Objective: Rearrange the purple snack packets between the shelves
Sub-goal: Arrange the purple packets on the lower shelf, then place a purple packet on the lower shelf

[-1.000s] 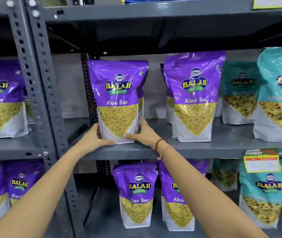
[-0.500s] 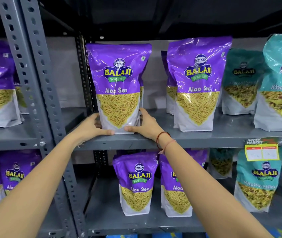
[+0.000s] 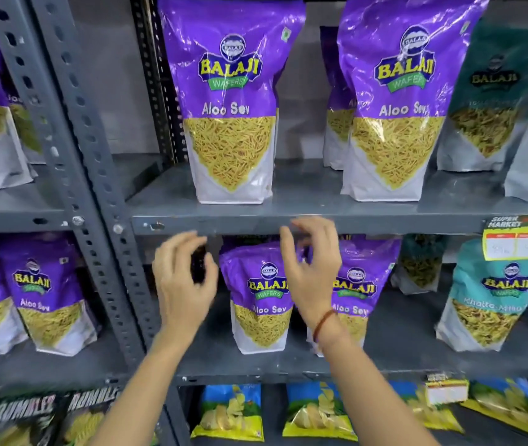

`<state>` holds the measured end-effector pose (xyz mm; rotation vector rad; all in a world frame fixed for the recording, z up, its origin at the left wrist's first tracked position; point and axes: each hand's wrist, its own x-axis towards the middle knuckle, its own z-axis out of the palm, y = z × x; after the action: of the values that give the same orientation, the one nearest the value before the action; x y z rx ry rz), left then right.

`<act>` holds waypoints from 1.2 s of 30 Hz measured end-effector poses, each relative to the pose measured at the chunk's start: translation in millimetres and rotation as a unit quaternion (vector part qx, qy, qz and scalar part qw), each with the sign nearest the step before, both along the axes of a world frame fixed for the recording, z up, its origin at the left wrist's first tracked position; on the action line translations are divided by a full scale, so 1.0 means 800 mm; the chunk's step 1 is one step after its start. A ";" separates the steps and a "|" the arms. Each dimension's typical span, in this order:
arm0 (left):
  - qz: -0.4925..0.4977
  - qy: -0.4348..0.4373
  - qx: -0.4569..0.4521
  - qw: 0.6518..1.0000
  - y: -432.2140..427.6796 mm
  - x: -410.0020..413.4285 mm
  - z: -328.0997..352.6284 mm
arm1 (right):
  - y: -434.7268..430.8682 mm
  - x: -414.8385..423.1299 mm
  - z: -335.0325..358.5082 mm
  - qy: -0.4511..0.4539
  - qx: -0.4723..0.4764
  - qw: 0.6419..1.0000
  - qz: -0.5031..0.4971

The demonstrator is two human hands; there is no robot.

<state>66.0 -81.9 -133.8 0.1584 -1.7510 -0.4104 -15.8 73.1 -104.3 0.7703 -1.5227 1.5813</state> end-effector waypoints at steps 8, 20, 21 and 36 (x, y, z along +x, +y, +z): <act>-0.093 -0.324 0.260 0.905 -0.008 -0.022 -0.188 | 0.006 -0.016 -0.206 -0.342 0.249 0.903 0.078; -0.147 -0.453 0.294 0.829 -0.034 -0.066 -0.272 | -0.013 -0.059 -0.279 -0.459 0.325 0.809 0.171; -0.144 -0.453 0.291 0.830 -0.036 -0.068 -0.275 | -0.015 -0.059 -0.280 -0.459 0.311 0.813 0.175; -0.178 -0.545 0.251 0.779 -0.083 -0.059 -0.271 | -0.042 -0.023 -0.299 -0.478 0.258 0.828 0.140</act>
<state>18.7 -148.3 -350.8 0.5312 -2.7907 -1.2527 -34.2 39.8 -343.3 0.4799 -2.7532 1.9228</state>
